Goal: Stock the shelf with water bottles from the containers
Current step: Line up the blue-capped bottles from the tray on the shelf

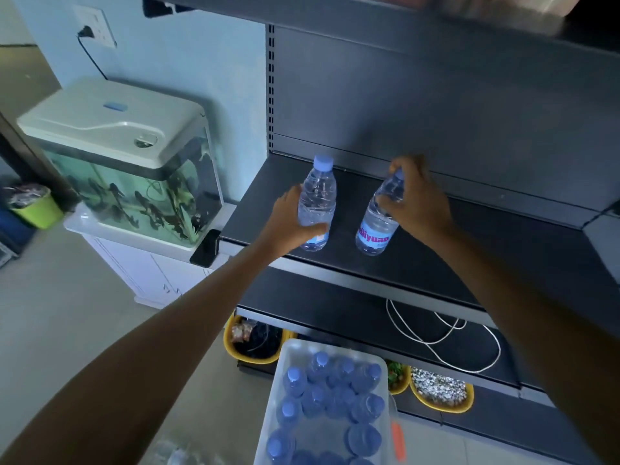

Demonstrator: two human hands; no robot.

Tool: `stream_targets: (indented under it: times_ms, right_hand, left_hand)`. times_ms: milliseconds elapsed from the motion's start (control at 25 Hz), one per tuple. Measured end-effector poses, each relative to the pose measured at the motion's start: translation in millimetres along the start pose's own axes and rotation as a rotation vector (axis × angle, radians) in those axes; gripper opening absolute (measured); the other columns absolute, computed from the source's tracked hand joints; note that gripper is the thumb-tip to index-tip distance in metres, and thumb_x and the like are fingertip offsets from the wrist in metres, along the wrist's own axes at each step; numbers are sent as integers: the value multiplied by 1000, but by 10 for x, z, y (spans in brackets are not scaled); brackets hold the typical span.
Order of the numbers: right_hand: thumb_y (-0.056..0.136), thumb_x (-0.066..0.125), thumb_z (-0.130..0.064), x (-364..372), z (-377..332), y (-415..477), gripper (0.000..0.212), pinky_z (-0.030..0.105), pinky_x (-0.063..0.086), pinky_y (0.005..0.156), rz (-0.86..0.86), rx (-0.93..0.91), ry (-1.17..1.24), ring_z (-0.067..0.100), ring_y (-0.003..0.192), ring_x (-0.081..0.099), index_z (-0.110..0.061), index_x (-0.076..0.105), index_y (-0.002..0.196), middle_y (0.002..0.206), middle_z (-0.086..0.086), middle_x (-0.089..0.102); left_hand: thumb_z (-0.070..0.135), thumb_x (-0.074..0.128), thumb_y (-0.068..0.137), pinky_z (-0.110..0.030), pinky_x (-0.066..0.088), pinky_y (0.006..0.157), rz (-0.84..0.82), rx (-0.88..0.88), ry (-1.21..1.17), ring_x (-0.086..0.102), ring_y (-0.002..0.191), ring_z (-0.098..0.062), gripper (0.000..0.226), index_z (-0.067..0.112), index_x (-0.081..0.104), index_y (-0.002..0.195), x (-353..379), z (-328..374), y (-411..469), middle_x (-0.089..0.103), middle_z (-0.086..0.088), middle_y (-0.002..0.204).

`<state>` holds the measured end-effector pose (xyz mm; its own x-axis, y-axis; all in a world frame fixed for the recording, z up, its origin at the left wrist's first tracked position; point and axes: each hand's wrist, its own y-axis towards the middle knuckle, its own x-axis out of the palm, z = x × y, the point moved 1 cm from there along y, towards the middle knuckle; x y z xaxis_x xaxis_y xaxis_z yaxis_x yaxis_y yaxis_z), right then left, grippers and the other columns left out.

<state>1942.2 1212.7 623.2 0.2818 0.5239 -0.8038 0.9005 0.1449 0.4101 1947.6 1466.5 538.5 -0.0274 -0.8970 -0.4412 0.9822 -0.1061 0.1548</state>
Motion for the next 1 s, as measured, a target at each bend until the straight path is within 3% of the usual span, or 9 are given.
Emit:
stream_targets:
  times_ms: [120,240,360,600,680,760,880,1000]
  right_hand:
    - [78,67,-19,88,87,-23,52,33,53,85,-7,89,291,14,109,58,-31,42,122,122,1,49]
    - [75,62,-7,229,61,-8,54,27,51,82,27,125,508,13,95,58,-22,41,123,112,9,51]
    - [75,63,3,317,-33,32,54,21,52,78,58,132,558,6,85,59,-19,42,120,105,1,51]
    - [80,68,3,311,25,27,56,40,58,82,145,174,632,14,85,62,-15,41,125,103,4,54]
    - [82,69,8,380,97,-65,70,32,60,81,113,258,692,11,89,66,-15,33,137,108,2,57]
    - [79,77,0,589,196,-312,81,28,58,87,31,365,700,5,100,67,-19,29,141,115,-4,58]
    - [62,84,-35,925,353,-700,82,45,57,97,81,457,545,12,113,62,-26,37,129,121,-8,54]
    - [57,83,-48,1098,421,-750,82,51,52,99,178,505,377,20,117,52,-30,39,123,120,-9,45]
  left_hand:
    - [24,86,72,-47,56,94,-96,-102,-69,68,102,-15,69,26,48,130,118,-291,-59,68,7,115]
    - [44,90,64,-38,58,87,40,-65,36,64,97,-15,64,24,55,114,271,-291,1,63,5,108]
    - [58,86,61,-35,53,89,113,-81,208,55,101,-19,75,18,56,117,475,-310,13,52,1,110]
    - [54,77,62,-37,49,96,56,-28,279,57,105,-22,74,14,57,122,509,-391,66,60,-2,112]
    - [47,78,63,-39,50,92,39,16,255,61,102,-26,66,12,60,116,474,-432,72,64,-4,108]
    - [43,86,66,-37,52,87,51,-26,181,61,101,-23,63,13,59,115,453,-452,65,62,-3,109]
    - [50,90,61,-38,55,89,155,-158,204,60,103,-21,77,15,50,117,531,-340,79,57,-1,110]
    - [57,89,60,-41,52,96,212,-211,281,58,108,-23,87,13,45,120,610,-255,119,55,-4,113]
